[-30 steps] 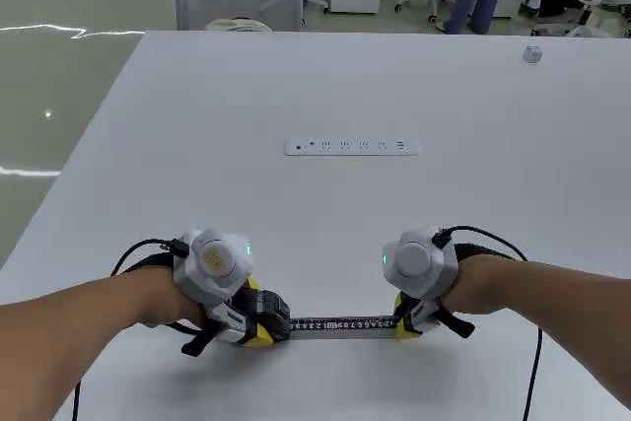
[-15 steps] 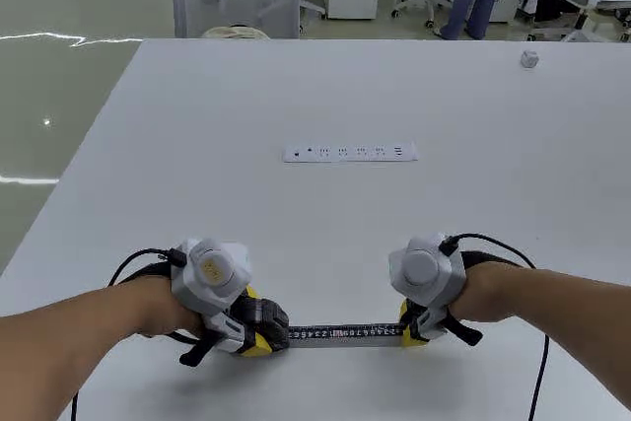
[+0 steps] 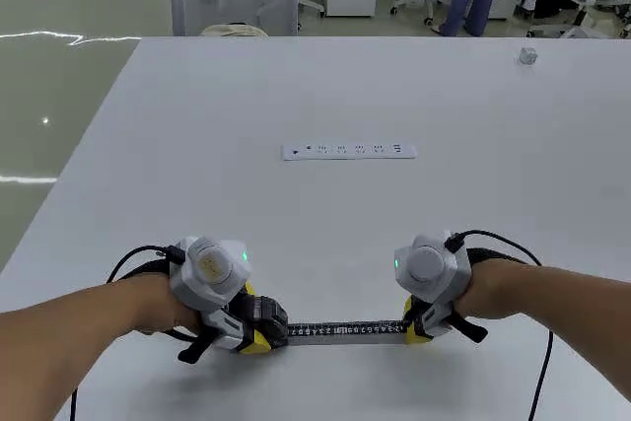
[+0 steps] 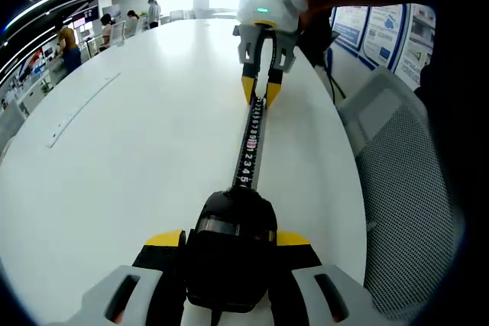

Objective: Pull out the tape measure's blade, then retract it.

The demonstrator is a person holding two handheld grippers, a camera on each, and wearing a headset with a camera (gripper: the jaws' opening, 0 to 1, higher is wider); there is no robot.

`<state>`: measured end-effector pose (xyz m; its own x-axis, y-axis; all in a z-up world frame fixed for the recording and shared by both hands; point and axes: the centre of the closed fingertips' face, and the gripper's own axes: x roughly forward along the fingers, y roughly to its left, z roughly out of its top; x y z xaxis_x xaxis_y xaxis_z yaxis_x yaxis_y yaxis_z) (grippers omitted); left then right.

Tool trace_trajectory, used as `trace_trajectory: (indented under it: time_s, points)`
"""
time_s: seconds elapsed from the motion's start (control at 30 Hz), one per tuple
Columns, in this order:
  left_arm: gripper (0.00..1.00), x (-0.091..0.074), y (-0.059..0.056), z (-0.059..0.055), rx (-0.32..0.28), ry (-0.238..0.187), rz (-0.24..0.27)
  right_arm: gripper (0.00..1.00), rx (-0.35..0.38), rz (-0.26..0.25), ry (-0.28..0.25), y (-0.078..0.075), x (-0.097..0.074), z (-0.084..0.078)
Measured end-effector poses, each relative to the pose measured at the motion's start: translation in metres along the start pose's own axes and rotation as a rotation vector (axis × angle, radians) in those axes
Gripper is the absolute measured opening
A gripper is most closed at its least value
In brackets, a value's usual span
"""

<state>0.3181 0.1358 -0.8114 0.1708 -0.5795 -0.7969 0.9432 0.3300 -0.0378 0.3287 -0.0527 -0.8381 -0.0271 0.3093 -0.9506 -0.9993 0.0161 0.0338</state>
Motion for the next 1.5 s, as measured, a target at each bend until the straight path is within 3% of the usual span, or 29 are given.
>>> trace_trajectory:
  time_s: [1.5]
  points:
    - [0.39,0.001,-0.001,-0.001,-0.010,0.001,0.003,0.13,0.014,-0.012,-0.012,-0.002,-0.008,-0.021]
